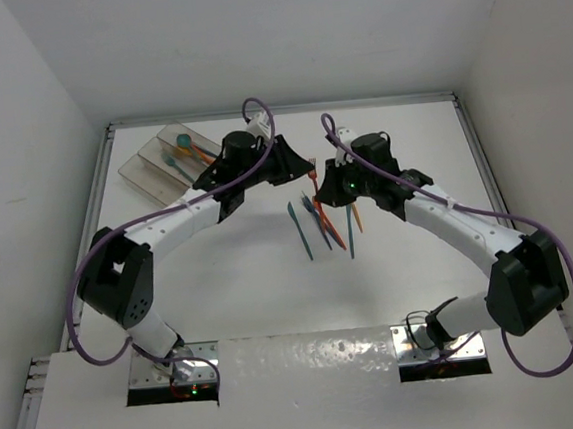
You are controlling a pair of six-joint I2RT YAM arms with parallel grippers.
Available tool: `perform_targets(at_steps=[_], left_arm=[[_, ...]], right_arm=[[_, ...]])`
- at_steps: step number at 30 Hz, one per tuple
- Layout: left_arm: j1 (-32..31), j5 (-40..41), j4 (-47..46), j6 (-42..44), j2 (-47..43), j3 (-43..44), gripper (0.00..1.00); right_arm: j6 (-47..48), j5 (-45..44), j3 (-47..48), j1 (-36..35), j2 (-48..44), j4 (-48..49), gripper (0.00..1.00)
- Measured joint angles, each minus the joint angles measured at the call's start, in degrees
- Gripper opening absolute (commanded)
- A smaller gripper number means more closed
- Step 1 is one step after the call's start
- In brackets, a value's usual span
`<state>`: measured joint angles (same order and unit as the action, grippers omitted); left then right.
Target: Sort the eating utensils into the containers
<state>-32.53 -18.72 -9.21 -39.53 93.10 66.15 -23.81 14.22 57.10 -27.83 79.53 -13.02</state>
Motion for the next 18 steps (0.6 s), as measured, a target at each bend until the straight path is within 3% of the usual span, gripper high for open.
perform_targets(at_steps=[4,5,11,18], left_arm=[[-0.17,0.74,1.6,0.92,1.62,1.84,0.25],[-0.17,1.01,2.12,1.29,1.81,2.03,0.32],[-0.5,2.71,5.01,2.58,1.95,2.69,0.52],[-0.76,5.66,6.62,4.13,1.9,2.71,0.58]], right_arm=[[-0.02,-0.61,0.0,0.07,0.0,-0.17,0.0],[0.0,-0.72,0.0,0.07,0.0,-0.2,0.0],[0.04,-0.09,0.04,-0.13,0.2,0.11,0.0],[0.02,0.39,0.37,-0.44,1.44,0.55,0.0]])
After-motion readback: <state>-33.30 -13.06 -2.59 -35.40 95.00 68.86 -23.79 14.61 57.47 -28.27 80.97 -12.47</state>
